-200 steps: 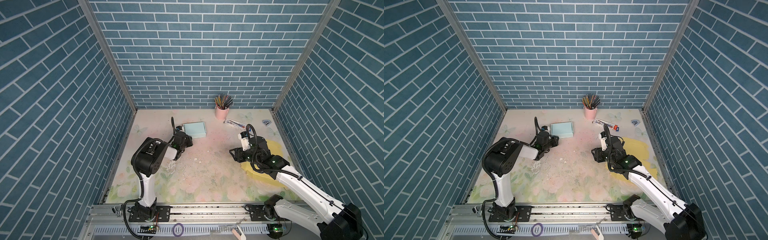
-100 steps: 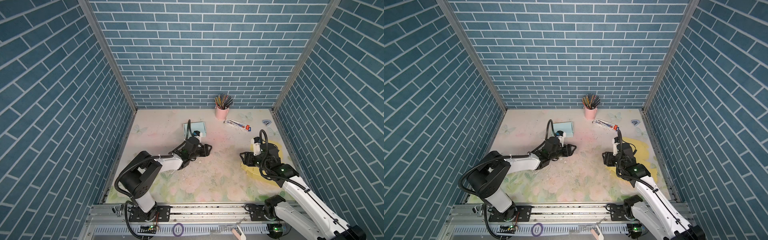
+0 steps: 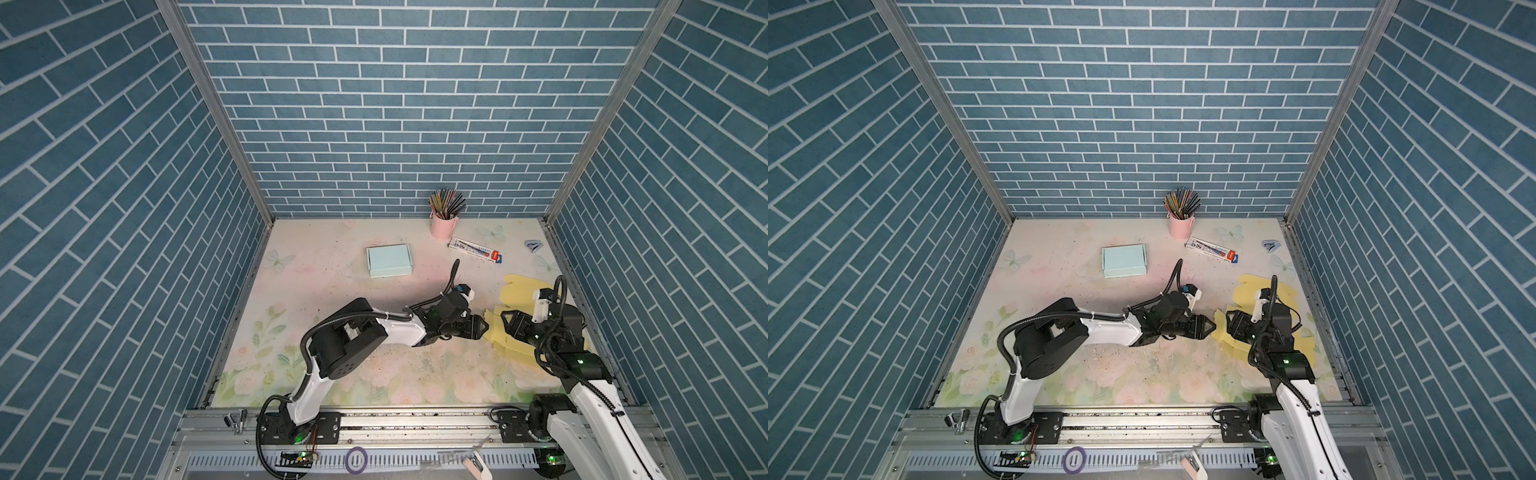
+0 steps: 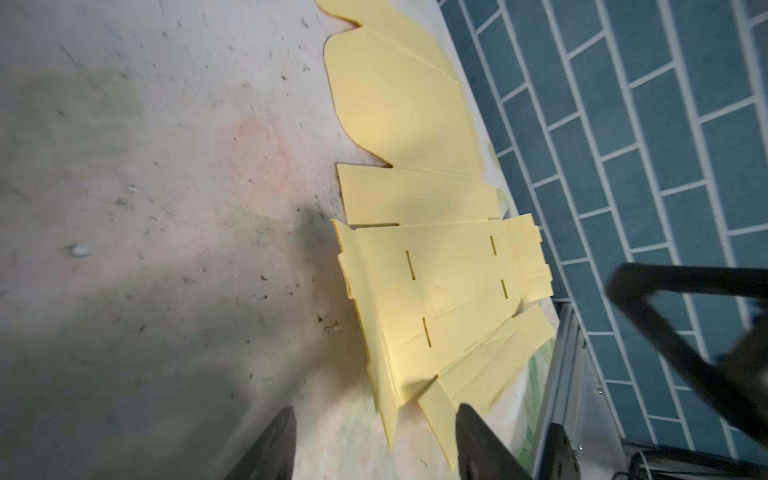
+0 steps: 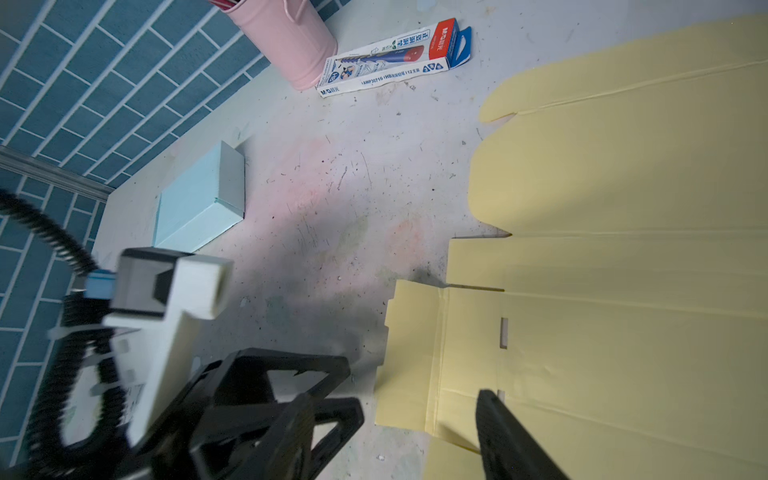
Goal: Fold the paper box
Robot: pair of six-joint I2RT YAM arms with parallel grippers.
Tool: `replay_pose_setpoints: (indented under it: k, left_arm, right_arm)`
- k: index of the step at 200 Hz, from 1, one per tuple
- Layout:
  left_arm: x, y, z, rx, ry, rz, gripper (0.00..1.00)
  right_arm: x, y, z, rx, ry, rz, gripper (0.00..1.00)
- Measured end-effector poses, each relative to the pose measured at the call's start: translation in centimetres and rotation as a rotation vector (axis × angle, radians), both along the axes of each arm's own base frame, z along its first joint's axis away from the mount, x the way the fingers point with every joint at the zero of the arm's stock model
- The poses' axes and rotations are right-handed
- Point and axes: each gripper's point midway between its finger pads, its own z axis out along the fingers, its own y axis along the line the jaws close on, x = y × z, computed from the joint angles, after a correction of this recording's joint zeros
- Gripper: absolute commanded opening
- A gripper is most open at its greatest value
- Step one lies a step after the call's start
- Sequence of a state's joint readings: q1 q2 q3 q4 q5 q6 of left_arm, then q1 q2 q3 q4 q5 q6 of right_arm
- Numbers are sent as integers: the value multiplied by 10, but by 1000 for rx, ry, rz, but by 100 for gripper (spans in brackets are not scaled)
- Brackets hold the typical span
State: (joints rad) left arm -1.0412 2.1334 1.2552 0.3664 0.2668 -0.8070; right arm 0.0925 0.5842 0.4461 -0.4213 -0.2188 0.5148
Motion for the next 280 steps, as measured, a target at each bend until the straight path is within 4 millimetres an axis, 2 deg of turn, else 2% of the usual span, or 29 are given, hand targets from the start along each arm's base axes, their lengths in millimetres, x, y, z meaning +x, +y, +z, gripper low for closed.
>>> replay_pose_setpoints:
  k: [11, 53, 89, 105, 125, 144, 164, 184, 214, 224, 239, 258, 280]
  left_arm:
    - [2, -4, -11, 13, 18, 4, 53]
    - [10, -18, -16, -1, 37, 25, 34]
    - [10, -19, -19, -5, 57, 36, 10]
    - [8, -20, -18, -13, 69, 37, 3]
    - [9, -25, -11, -55, 71, 37, 0]
    - [5, -18, -16, -65, 81, 48, 0]
    - [-3, 3, -14, -80, 90, 71, 0]
    - [-12, 40, -5, -85, 83, 138, 0]
    - [-30, 124, 13, -134, 43, 348, 0]
    - [-37, 152, 11, -137, 36, 424, 0]
    - [-51, 181, 3, -128, 35, 501, 0]
    - [-66, 204, -11, -104, 34, 572, 0]
    - [-79, 218, -16, -120, 19, 643, 1]
  right_arm:
    - [-3, -3, 2, -11, -5, -9, 62]
    - [-7, -8, 6, -33, -17, -22, 62]
    - [-7, -9, 5, -40, -11, -23, 61]
    - [-7, -9, 5, -41, -13, -22, 60]
    - [-7, -9, 6, -40, -14, -22, 60]
    - [-7, -9, 5, -40, -13, -23, 60]
    - [-7, -9, 5, -39, -14, -23, 59]
    - [-7, -9, 6, -37, -14, -21, 59]
    - [-6, -5, 3, -21, 1, -6, 56]
    - [-5, -1, 2, -2, -4, 6, 55]
    - [-5, 4, -2, 38, -1, 17, 54]
    - [-7, 13, -12, 96, 14, 30, 53]
    - [-15, 32, -20, 165, 35, 71, 54]
